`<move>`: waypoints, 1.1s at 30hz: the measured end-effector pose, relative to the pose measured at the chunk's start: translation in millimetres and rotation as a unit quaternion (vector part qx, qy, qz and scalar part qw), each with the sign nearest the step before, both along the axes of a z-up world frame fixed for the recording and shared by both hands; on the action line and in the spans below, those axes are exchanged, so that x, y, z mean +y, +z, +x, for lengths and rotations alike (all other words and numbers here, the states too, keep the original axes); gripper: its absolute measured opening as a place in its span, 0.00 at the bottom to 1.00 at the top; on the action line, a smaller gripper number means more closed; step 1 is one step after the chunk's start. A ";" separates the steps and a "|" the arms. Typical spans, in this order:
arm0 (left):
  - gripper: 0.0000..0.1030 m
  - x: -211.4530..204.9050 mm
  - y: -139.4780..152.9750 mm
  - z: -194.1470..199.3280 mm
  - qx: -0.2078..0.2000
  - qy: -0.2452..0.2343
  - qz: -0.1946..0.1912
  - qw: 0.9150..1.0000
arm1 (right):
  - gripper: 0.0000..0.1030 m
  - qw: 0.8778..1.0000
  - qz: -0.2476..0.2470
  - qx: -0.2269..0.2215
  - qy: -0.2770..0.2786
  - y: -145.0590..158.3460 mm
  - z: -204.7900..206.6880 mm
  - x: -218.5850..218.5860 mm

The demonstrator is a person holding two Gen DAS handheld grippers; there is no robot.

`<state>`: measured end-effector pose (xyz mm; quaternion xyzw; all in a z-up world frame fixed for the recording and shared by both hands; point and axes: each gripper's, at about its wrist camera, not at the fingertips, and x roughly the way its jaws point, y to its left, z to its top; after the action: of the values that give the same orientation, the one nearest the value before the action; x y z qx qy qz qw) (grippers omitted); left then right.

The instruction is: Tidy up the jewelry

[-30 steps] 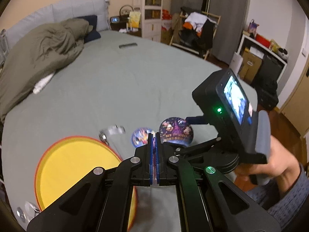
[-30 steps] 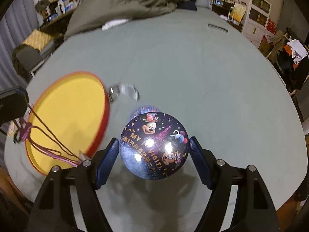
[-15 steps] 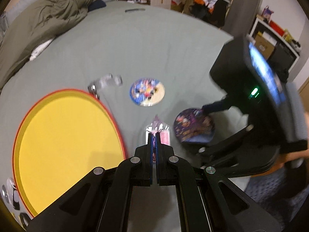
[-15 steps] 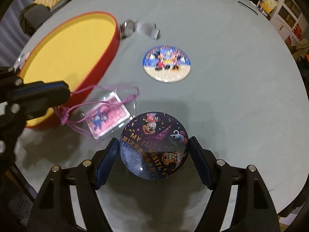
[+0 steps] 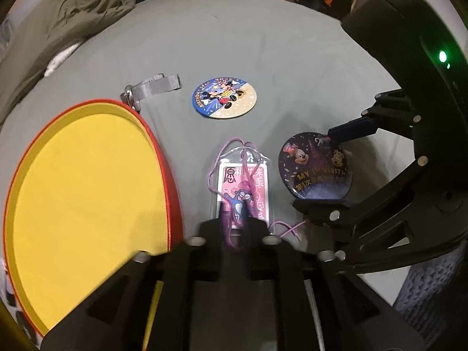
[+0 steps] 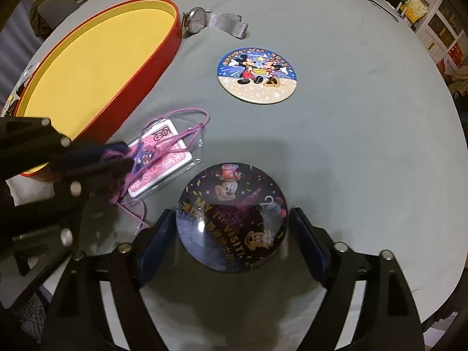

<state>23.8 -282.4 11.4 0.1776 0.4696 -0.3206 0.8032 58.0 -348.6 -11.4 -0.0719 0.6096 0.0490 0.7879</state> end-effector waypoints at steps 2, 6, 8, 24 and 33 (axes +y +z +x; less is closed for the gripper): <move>0.30 7.5 2.0 4.0 -0.004 0.013 -0.011 1.000 | 0.80 1.000 -0.003 0.000 -0.002 0.5 1.3 -1.6; 0.62 23.6 11.8 10.8 0.033 0.016 -0.078 0.996 | 0.81 1.000 0.006 -0.007 -0.003 7.5 0.0 -7.8; 0.78 30.6 21.3 5.1 0.019 0.028 -0.085 0.996 | 0.85 1.000 0.013 -0.022 0.001 15.1 -0.9 -9.7; 0.94 214.0 59.7 -19.3 -0.033 0.181 -0.075 0.980 | 0.86 0.995 0.032 -0.043 0.086 13.4 12.1 8.5; 0.94 331.5 36.7 -37.7 -0.062 0.403 -0.083 0.909 | 0.86 0.993 0.040 -0.048 0.104 12.5 29.7 29.6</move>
<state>-13.9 49.0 48.2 -0.0746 0.4222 0.0048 0.9034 87.6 -318.9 1.1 -0.1056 0.5581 0.1512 0.8090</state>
